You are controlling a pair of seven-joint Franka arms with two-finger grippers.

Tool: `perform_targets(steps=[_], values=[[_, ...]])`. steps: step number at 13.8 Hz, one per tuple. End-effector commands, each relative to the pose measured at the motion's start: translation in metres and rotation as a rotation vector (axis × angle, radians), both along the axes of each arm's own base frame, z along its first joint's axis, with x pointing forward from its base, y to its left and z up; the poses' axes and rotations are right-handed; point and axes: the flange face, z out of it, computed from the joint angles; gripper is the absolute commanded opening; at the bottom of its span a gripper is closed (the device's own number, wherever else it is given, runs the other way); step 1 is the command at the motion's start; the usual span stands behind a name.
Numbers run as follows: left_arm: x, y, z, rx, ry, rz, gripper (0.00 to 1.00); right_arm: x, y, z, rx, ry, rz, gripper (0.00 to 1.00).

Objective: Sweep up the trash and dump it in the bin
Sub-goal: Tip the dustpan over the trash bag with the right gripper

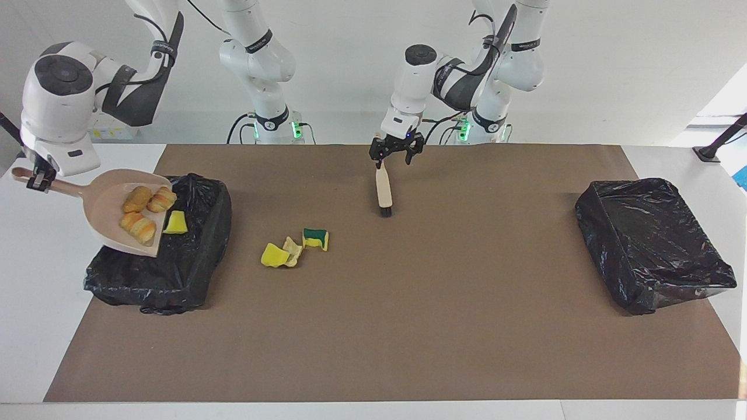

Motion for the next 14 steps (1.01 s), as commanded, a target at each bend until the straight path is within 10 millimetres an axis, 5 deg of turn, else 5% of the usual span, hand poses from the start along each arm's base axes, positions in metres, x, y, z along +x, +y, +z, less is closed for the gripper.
perform_targets(steps=[1, 5, 8, 11, 14], values=[[0.063, 0.034, 0.0, 0.053, 0.02, -0.14, 1.0, 0.005, 0.012, 0.005, -0.094, -0.006, 0.049, 0.0], [0.123, 0.085, 0.005, 0.068, 0.029, -0.167, 1.0, 0.01, 0.035, 0.028, -0.161, -0.007, 0.058, 0.0], [0.172, 0.132, 0.011, 0.108, -0.008, -0.269, 1.0, -0.002, 0.042, 0.072, -0.144, -0.078, -0.004, 0.0], [0.207, 0.183, 0.033, 0.115, -0.012, -0.305, 1.0, -0.01, 0.055, 0.11, 0.019, -0.243, -0.256, 0.0], [0.224, 0.249, 0.061, 0.111, 0.006, -0.339, 1.0, -0.005, 0.09, 0.104, 0.13, -0.389, -0.441, 0.0]])
